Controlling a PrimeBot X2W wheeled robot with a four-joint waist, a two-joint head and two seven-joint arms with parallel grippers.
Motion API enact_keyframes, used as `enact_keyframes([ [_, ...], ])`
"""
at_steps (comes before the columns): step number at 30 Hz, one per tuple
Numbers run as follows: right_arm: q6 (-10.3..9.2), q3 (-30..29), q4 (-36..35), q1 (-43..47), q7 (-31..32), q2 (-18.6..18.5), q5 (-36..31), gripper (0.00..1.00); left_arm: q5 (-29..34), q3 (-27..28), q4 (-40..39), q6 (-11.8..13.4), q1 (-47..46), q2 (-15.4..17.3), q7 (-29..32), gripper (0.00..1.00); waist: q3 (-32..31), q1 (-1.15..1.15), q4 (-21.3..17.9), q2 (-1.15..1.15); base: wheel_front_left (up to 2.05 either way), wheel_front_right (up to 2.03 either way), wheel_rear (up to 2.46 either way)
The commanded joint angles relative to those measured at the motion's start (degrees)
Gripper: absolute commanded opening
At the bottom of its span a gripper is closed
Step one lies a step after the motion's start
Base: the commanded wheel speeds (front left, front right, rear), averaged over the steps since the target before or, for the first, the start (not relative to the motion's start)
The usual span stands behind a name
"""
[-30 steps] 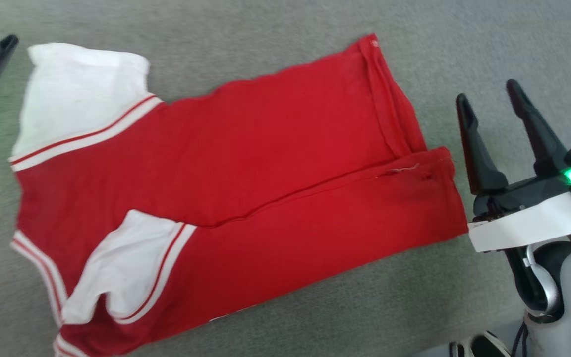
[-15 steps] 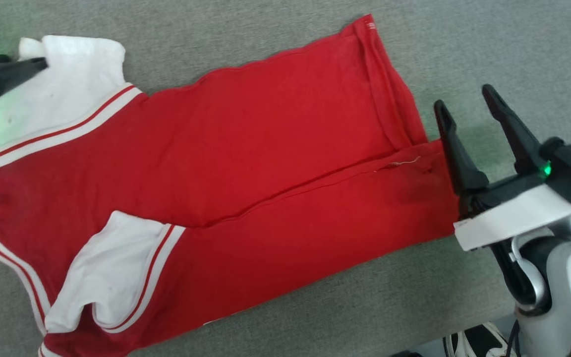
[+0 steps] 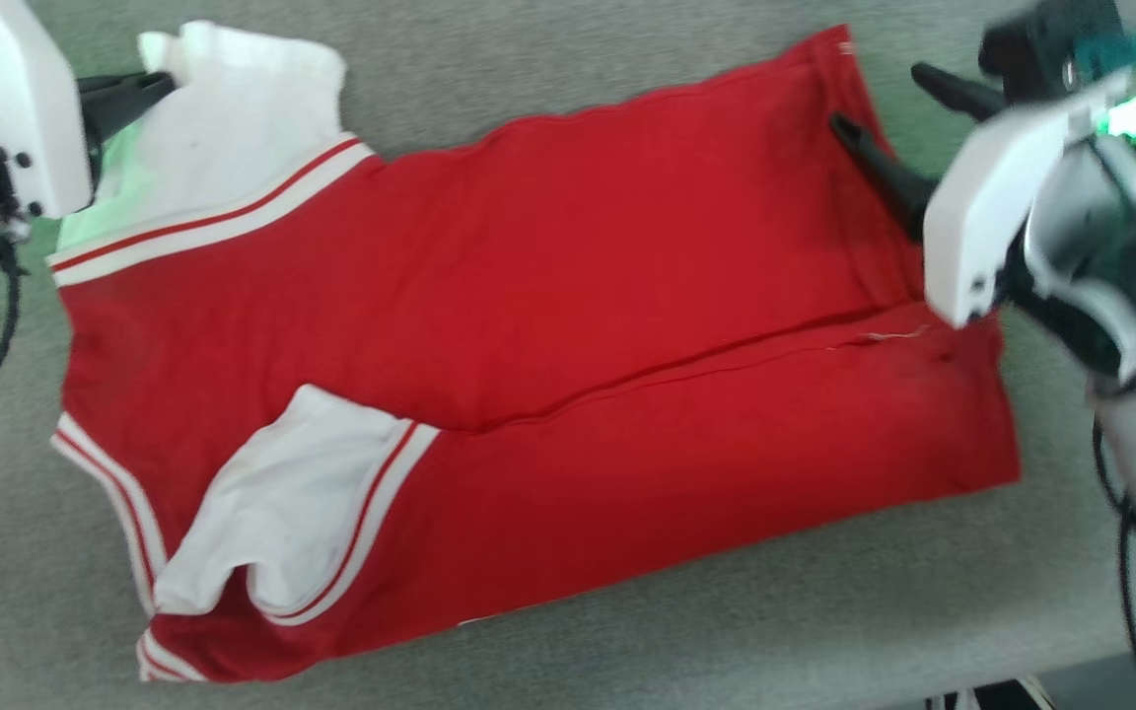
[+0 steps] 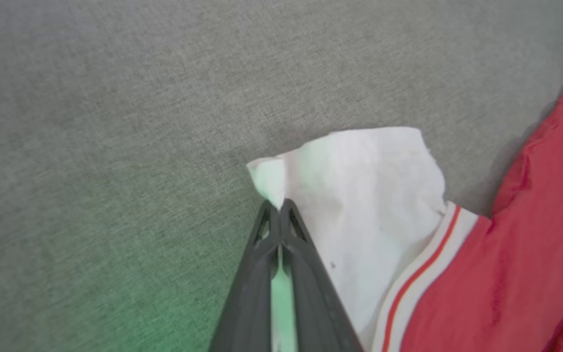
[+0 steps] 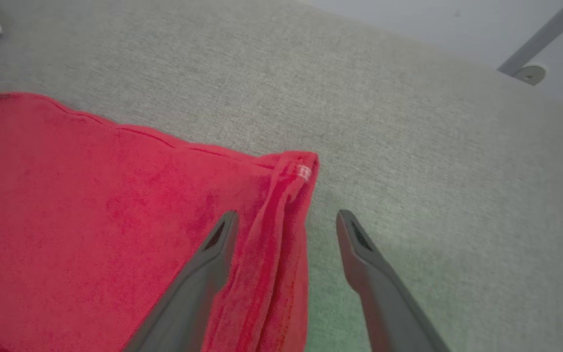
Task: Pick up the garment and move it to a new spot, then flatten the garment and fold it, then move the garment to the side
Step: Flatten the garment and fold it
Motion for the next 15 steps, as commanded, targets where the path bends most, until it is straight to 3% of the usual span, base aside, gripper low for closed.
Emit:
enact_keyframes([
  [1,-0.05,0.85,2.67,-3.64,3.85,-0.38,2.06,1.00,0.27,-0.44,-0.57,-0.25,-1.10,-0.60,-1.20,0.00,0.58,0.00,1.71,0.00,0.00,0.00,0.00],
  [3,-0.05,2.97,7.00,-8.51,9.95,-1.30,4.68,1.00,-0.29,-0.68,-1.20,-0.25,-1.50,-1.73,-3.19,0.00,1.03,0.00,3.19,0.00,0.00,0.00,0.00],
  [11,-0.05,5.76,15.03,-14.57,15.42,-1.95,6.50,1.00,-1.35,-2.33,-2.80,-0.24,-2.00,-3.29,-6.30,0.00,1.65,0.00,5.70,0.00,0.00,0.00,0.00],
  [12,-0.05,6.34,15.66,-14.77,15.77,-2.04,6.48,0.62,-1.70,-2.43,-2.99,-0.24,-2.03,-3.32,-6.88,0.00,1.68,0.00,5.86,0.00,0.00,0.00,0.00],
  [13,-0.05,6.75,16.19,-14.89,15.61,-2.13,6.59,0.41,-1.81,-2.50,-3.11,-0.24,-2.06,-3.30,-7.46,0.00,1.67,0.00,6.01,0.00,0.00,0.00,0.00],
  [14,-0.05,6.99,16.39,-15.06,14.72,-2.28,6.77,0.00,-1.78,-2.68,-3.24,-0.24,-2.06,-3.35,-7.94,0.00,1.60,0.00,6.19,0.00,0.00,0.00,0.00],
  [15,-0.05,6.67,16.90,-15.22,13.63,-2.45,6.84,0.00,-2.05,-2.79,-3.42,-0.24,-1.92,-3.39,-8.65,0.00,1.40,0.00,6.39,0.00,0.00,0.00,0.00],
])
